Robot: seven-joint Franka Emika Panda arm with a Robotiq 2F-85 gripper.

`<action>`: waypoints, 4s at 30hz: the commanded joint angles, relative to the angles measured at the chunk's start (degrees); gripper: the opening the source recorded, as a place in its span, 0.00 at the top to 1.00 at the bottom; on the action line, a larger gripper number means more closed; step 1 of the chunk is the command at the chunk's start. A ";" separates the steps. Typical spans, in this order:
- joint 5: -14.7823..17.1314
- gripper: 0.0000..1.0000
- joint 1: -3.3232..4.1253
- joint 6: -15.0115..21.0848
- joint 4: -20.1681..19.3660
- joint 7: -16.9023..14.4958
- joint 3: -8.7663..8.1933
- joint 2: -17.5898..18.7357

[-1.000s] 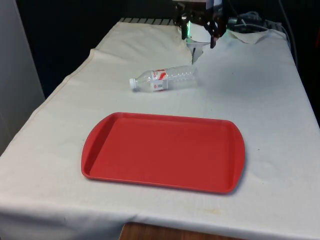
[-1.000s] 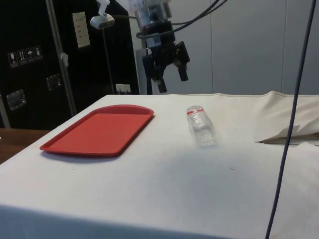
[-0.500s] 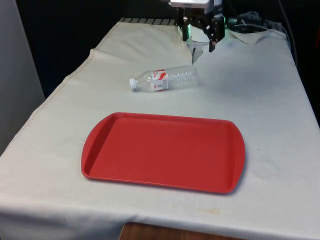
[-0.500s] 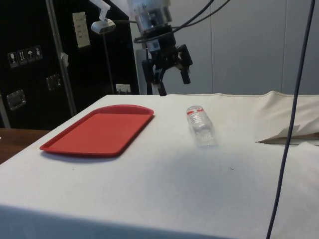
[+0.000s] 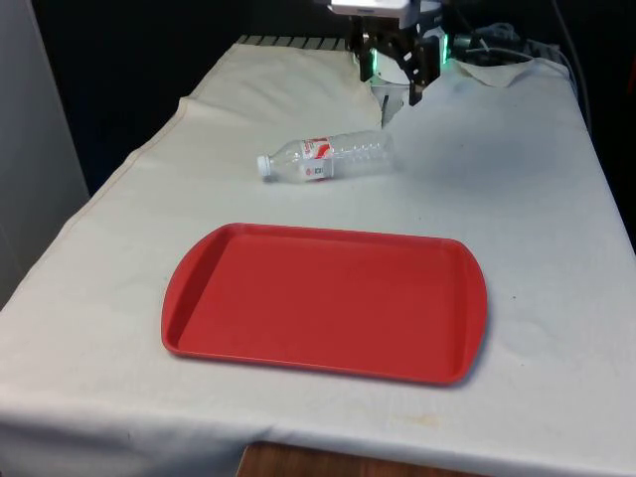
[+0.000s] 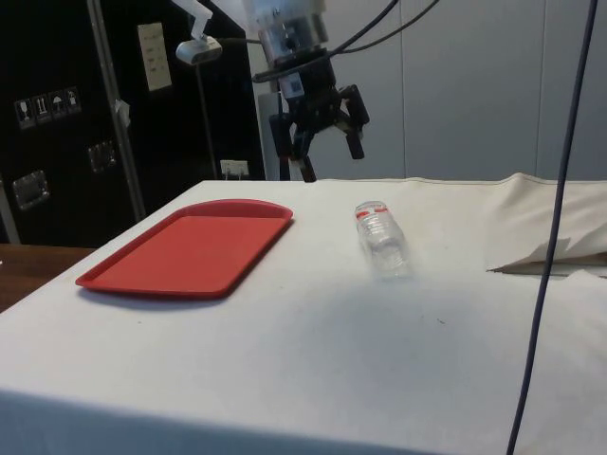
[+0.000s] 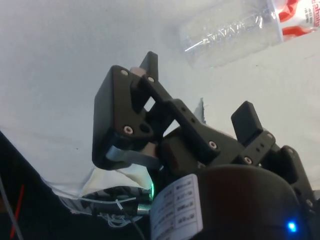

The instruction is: Place the bottle upright on the tray.

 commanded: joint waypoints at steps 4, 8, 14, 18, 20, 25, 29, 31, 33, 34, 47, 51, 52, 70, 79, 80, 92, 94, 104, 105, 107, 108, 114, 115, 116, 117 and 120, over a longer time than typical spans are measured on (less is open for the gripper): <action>-0.23 0.00 0.00 0.40 -0.11 0.80 -0.46 0.06; -0.92 0.00 -0.06 1.38 -0.63 1.60 -1.03 -0.11; -1.43 0.00 -0.11 1.38 -0.97 1.89 -2.01 -0.40; -1.78 0.00 -0.11 1.49 -1.32 1.89 -2.75 -0.57; -2.01 0.00 -0.11 1.55 -1.55 1.89 -3.32 -0.69; -2.41 0.00 -0.17 1.66 -1.72 1.95 -4.01 -0.69; -2.69 0.00 -0.17 1.78 -1.83 1.95 -4.76 -0.69; -2.86 0.00 -0.23 1.95 -2.01 1.95 -5.33 -0.57; -2.92 0.00 -0.23 2.06 -2.01 1.95 -5.56 -0.57; -2.98 0.00 -0.17 2.12 -2.06 1.95 -5.73 -0.57; -1.66 0.00 -0.11 4.13 -1.83 4.24 -6.70 1.72; -1.03 0.00 -0.11 5.39 -2.01 5.04 -6.65 2.29; -1.55 0.00 -0.11 4.64 -1.78 4.98 -6.70 2.35; -0.11 0.00 -0.23 11.57 -5.21 6.65 -6.93 2.01; 1.38 0.00 -0.23 16.73 -7.33 6.13 -6.93 1.95; 1.49 0.00 -0.23 17.30 -7.51 6.19 -6.93 2.01; 1.89 0.00 -0.11 21.60 -8.65 9.11 -6.47 2.41; 1.83 0.00 -0.11 22.63 -8.88 9.91 -6.42 2.58; 1.26 0.00 -0.34 25.27 -10.54 11.12 -6.99 2.35; 1.15 0.00 -0.17 24.24 -9.85 11.34 -6.93 2.81; 1.20 0.00 -0.40 25.78 -11.17 10.71 -7.39 2.06; 1.20 0.00 -0.40 26.07 -11.46 10.54 -7.62 1.95; 1.15 0.00 -0.29 26.93 -12.61 9.85 -8.65 1.60; 1.26 0.00 -0.46 28.07 -13.41 9.45 -8.82 1.09; 1.26 0.00 -0.46 28.71 -13.92 9.17 -9.17 0.92; 1.26 0.00 -0.46 28.71 -13.92 9.17 -9.17 0.92; 1.26 0.00 -0.57 29.85 -15.01 8.59 -9.85 0.46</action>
